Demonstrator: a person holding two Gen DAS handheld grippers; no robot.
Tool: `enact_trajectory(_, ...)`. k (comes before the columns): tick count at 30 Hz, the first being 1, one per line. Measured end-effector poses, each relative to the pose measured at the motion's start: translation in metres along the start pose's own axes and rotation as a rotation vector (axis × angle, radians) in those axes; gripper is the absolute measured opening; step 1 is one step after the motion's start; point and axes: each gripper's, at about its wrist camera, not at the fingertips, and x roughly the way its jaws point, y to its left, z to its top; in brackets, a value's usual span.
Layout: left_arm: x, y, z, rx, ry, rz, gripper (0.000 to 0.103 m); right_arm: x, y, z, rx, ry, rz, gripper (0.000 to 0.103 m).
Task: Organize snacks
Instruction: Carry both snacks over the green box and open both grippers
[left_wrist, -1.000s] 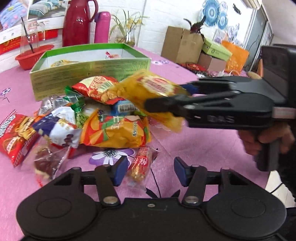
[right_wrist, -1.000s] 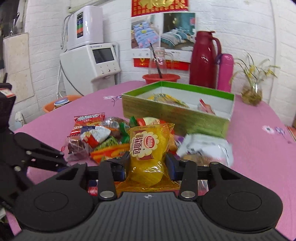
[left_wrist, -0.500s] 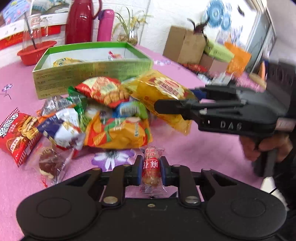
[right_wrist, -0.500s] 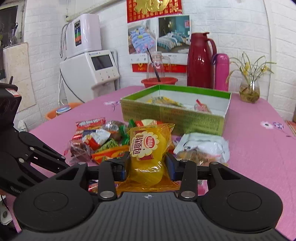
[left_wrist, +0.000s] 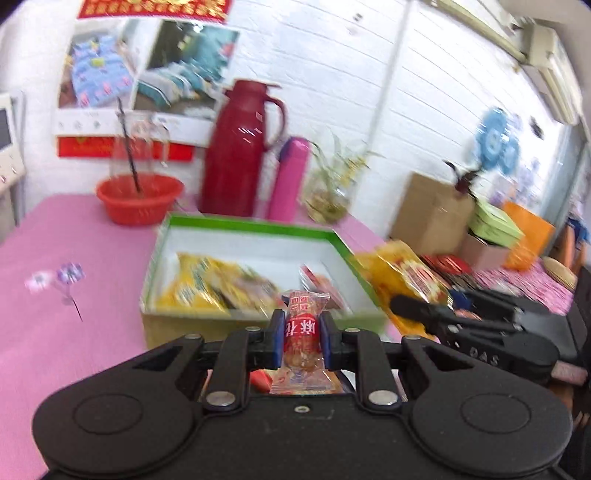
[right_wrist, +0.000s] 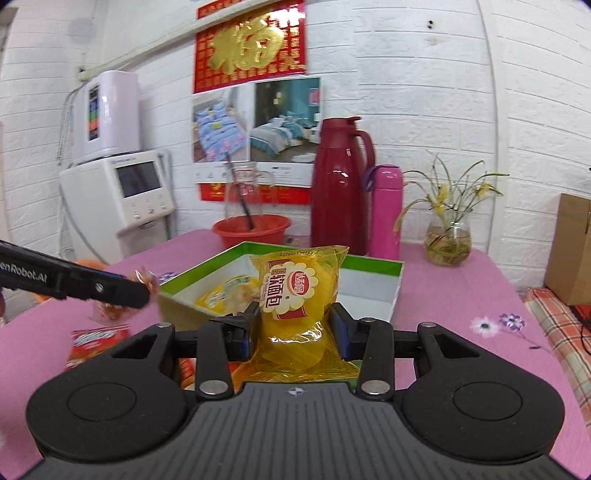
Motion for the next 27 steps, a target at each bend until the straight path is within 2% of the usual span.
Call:
enact_trajectory(7,0.035,0.038,0.03,-0.06,-0.034,0.099,0.0,0.05,-0.026,0.009,0.009,-0.01,-0.086,0.069)
enact_trajectory(15,0.08,0.07,0.032,-0.087,0.033,0.141,0.0,0.098,-0.044,0.008,0.033,0.012,-0.114,0.071)
enact_trajectory(16,0.086,0.071,0.031,-0.082,0.051,0.142,0.006,0.104,-0.045,0.006,0.03,0.026,-0.117,0.078)
enact_trajectory(17,0.091,0.073,0.029,-0.084,0.062,0.145,0.031,0.109,-0.046,0.003,0.024,0.047,-0.121,0.087)
enact_trajectory(18,0.093,0.075,0.026,-0.092,0.068,0.157,0.097,0.112,-0.046,0.001,0.015,0.061,-0.133,0.103)
enact_trajectory(19,0.093,0.076,0.023,-0.101,0.059,0.182,0.103,0.11,-0.046,-0.002,0.007,0.055,-0.148,0.103)
enact_trajectory(20,0.091,0.076,0.021,-0.103,0.039,0.198,0.103,0.107,-0.046,-0.003,0.002,0.044,-0.152,0.103)
enact_trajectory(24,0.084,0.077,0.021,-0.14,0.06,0.165,0.103,0.093,-0.048,-0.001,0.018,0.041,-0.131,0.103)
enact_trajectory(27,0.07,0.07,0.024,-0.14,0.039,0.152,0.103,0.078,-0.045,0.007,0.019,0.016,-0.122,0.103)
